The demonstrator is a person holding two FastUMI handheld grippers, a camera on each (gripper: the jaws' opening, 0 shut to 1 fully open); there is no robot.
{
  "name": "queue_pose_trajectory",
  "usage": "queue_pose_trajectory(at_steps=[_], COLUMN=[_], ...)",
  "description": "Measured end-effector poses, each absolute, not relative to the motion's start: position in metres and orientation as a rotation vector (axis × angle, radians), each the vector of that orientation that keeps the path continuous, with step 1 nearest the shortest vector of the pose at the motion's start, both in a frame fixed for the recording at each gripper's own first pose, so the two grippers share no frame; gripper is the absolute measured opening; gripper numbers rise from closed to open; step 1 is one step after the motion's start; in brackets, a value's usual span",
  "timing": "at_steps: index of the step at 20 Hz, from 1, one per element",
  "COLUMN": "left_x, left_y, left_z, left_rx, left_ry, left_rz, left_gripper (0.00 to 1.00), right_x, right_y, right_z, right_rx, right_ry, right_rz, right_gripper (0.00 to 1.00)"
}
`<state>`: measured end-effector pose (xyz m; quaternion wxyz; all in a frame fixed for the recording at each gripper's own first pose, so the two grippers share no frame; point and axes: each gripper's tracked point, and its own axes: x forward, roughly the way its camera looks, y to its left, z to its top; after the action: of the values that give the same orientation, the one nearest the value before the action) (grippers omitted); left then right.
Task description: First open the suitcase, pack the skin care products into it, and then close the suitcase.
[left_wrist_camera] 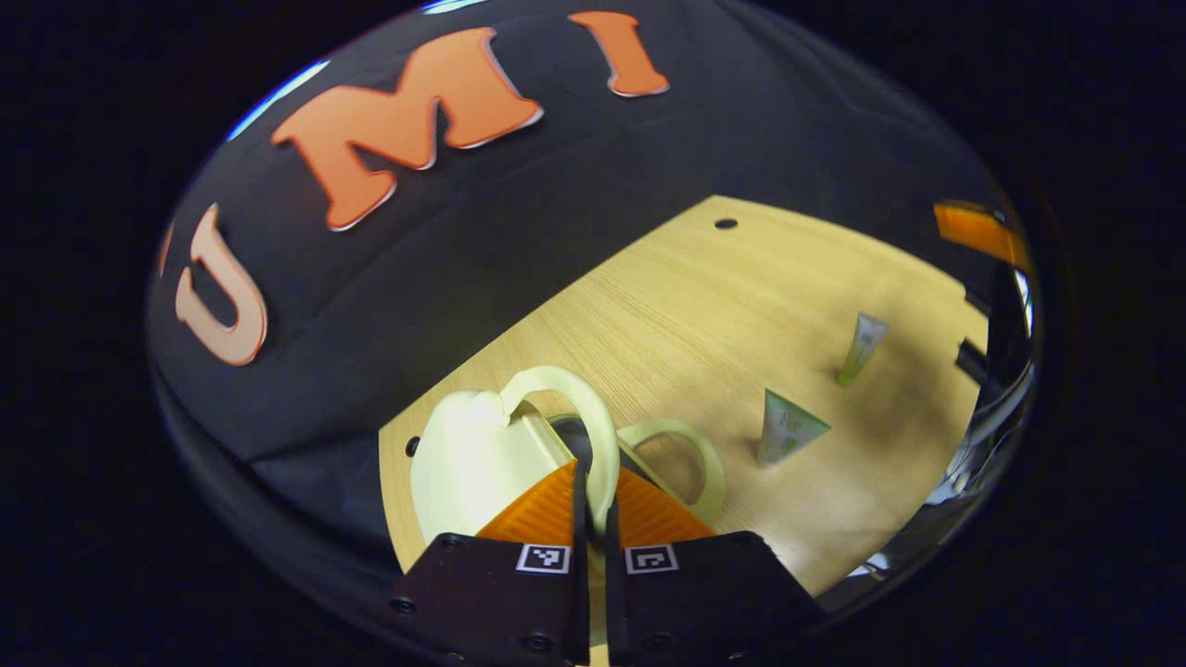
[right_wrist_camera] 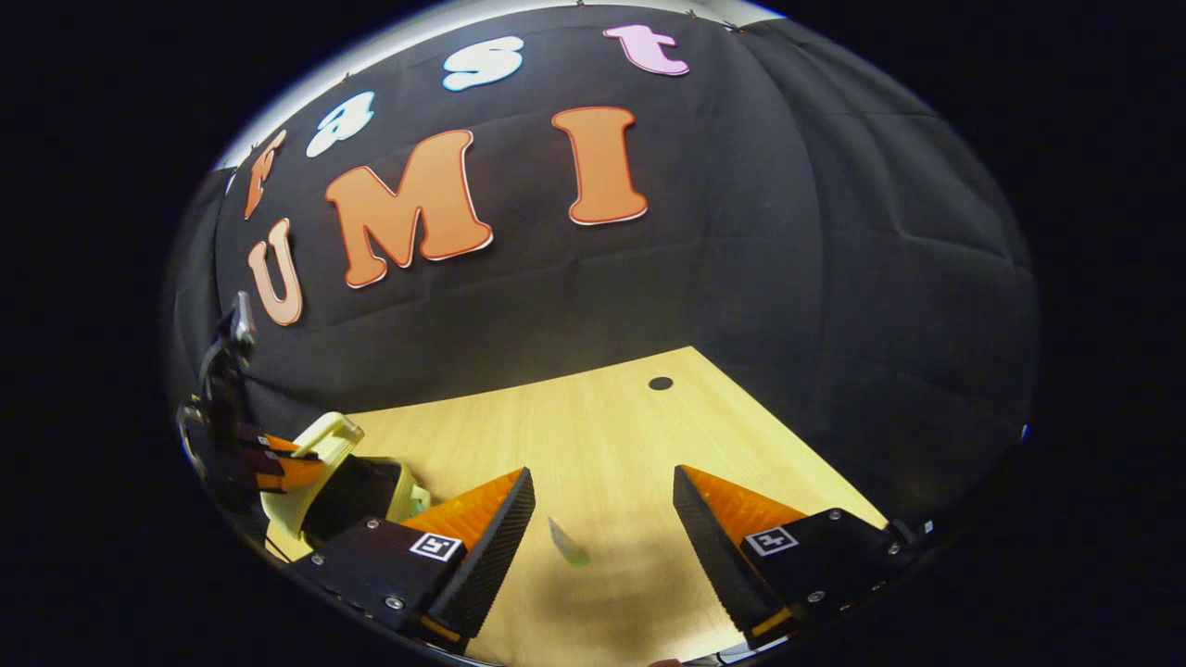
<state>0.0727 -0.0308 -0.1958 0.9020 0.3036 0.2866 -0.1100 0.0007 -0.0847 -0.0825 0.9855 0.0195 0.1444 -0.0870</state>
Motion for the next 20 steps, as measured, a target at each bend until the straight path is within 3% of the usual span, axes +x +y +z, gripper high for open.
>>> queue_pose_trajectory(at_steps=[8, 12, 20], left_x=[0.094, 0.098, 0.111], left_y=[0.017, 0.057, 0.057], left_z=[-0.143, -0.153, -0.185], left_rx=[0.105, 0.046, 0.049], left_ry=[0.467, 0.486, 0.599], left_rz=[-0.050, 0.040, 0.182], left_gripper=[0.07, 0.07, 0.07], right_x=[0.023, 0.026, 0.019], right_y=[-0.010, 0.013, 0.057], right_z=[-0.069, -0.065, -0.065], right_rx=[0.053, 0.044, 0.032], right_ry=[0.275, 0.268, 0.286], right_rz=[-0.082, -0.084, -0.075], right_gripper=[0.95, 0.95, 0.95])
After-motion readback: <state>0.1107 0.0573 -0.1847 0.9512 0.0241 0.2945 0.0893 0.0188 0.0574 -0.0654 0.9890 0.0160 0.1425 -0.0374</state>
